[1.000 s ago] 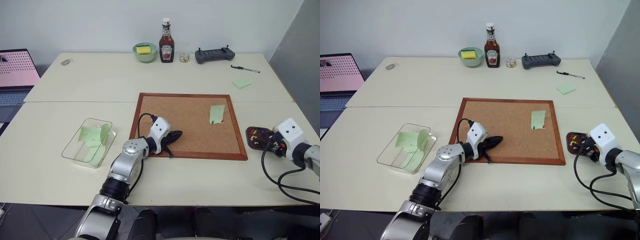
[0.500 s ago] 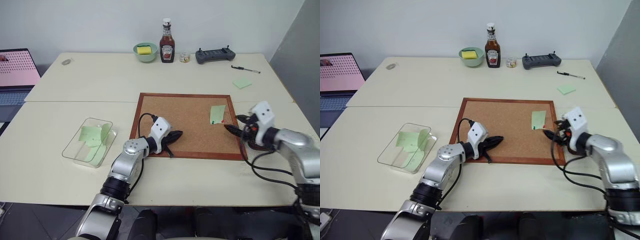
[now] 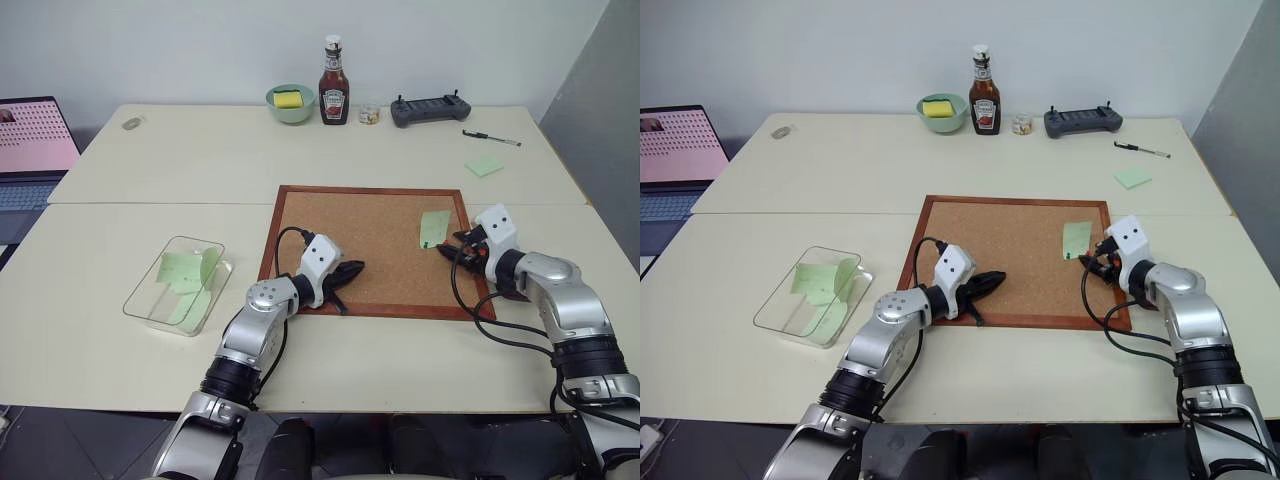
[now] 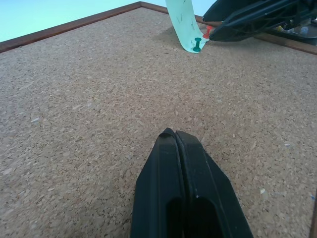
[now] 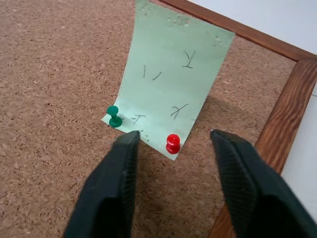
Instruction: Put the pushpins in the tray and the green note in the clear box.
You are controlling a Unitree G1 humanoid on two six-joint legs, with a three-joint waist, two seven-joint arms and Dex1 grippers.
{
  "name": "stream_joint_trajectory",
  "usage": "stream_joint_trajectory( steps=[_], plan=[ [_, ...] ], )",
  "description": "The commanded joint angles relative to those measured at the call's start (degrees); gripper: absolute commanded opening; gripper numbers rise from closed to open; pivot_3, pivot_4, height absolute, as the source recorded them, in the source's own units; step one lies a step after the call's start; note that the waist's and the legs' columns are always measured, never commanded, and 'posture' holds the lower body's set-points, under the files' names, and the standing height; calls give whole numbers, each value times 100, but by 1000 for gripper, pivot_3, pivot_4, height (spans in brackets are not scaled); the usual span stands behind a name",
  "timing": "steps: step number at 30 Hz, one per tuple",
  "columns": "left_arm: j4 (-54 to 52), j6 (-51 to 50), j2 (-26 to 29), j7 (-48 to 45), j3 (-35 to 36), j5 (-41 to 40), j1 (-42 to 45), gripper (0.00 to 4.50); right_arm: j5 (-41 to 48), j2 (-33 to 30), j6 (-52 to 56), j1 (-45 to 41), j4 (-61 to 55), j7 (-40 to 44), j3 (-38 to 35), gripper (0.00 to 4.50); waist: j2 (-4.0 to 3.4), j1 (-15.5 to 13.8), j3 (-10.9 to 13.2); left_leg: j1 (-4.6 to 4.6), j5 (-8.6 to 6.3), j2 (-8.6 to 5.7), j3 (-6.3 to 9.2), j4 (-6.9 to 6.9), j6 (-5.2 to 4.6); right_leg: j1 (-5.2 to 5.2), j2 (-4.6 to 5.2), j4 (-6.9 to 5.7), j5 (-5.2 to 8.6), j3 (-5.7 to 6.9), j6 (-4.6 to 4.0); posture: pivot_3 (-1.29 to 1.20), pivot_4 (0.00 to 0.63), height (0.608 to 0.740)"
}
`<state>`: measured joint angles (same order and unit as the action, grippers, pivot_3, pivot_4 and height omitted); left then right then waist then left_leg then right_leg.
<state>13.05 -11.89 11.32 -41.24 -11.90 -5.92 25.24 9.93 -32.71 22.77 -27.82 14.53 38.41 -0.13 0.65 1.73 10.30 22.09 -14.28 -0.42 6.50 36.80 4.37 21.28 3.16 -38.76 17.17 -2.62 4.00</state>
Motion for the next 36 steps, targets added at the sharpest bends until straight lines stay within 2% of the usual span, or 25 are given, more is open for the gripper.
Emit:
stream_joint_trajectory(
  steps=[1, 7, 14, 29, 36],
  plan=[
    [-24, -68, -12, -13, -97, 21, -100, 0, -7, 5, -120, -85, -75, -16, -109, 1318, 0, 0, 0, 0, 0, 0, 0, 0, 0, 0, 0, 0, 0, 0, 0, 0, 150, 740],
    [-40, -81, 1, -23, -113, 26, -99, 0, -11, 3, -101, -28, -147, -6, -120, 25, 0, 0, 0, 0, 0, 0, 0, 0, 0, 0, 0, 0, 0, -1, 0, 0, 150, 740],
    [-51, -104, 24, -9, -115, 38, -118, 0, 194, -23, 4, 45, -458, -11, -350, 25, 0, -1, 0, 1, 0, 0, 0, -1, 0, 1, 0, 0, 0, 0, 0, 0, 150, 740],
    [3, -138, 65, 8, -147, 122, -152, 0, 956, 48, 829, 503, -1878, -180, -960, 25, -1, 4, 1, 4, 0, 1, 0, -2, 0, 3, 0, 0, 0, 0, 0, 0, 150, 740],
    [41, -121, 73, -18, -159, 138, -131, 0, 1129, -417, 1080, 847, -2311, -3, -1310, 25, -1, -1, 1, 4, 0, 0, 0, -4, 0, 4, 0, 1, 0, -1, 0, 0, 150, 740]
  ],
)
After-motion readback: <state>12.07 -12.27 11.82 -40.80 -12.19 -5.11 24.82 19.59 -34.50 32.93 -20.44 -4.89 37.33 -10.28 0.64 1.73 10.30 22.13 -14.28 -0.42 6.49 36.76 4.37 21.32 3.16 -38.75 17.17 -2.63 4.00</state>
